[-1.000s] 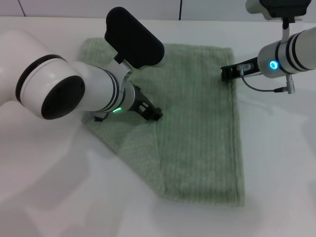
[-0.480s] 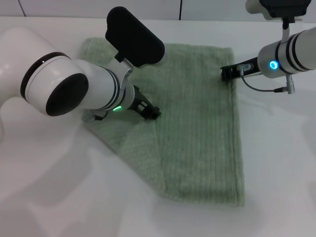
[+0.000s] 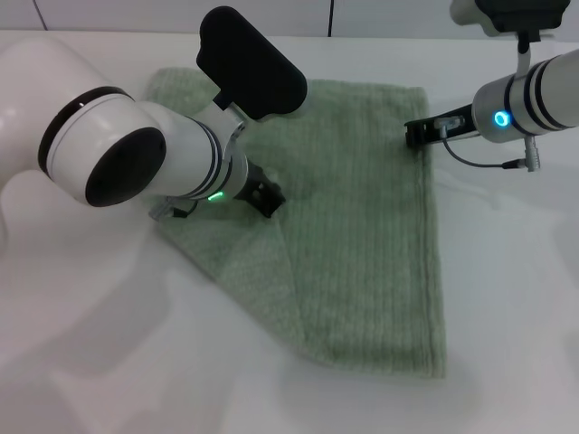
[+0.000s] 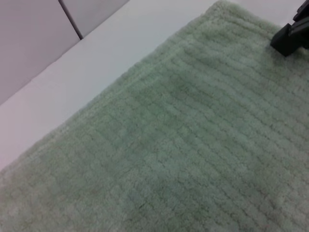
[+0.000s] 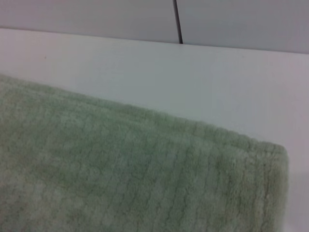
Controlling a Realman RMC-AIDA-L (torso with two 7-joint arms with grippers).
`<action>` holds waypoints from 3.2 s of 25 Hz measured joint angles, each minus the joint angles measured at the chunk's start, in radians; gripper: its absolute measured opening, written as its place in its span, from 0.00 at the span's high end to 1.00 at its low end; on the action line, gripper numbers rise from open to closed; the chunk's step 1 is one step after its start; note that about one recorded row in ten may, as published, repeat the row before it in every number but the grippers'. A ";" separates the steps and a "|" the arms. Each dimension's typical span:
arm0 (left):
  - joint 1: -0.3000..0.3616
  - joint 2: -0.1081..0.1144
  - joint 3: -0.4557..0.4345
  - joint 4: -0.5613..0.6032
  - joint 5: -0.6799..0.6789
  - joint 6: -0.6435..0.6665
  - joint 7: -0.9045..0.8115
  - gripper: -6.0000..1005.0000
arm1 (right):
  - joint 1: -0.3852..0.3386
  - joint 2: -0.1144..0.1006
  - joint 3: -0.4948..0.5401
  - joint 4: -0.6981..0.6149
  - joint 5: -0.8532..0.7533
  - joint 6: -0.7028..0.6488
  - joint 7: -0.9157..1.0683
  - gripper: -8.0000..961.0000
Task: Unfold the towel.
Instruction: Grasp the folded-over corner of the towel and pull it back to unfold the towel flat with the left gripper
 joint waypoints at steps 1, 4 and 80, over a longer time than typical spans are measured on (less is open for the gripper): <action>0.000 0.000 0.000 -0.004 0.000 -0.004 0.000 0.52 | -0.001 0.000 0.000 0.000 0.000 -0.003 0.000 0.99; 0.004 0.002 0.000 -0.032 0.001 -0.035 0.000 0.64 | -0.002 0.000 0.000 0.000 0.000 -0.004 0.000 0.99; 0.102 0.012 -0.192 -0.436 0.053 -0.709 -0.169 0.84 | -0.021 -0.004 0.000 -0.003 -0.003 -0.009 -0.012 0.99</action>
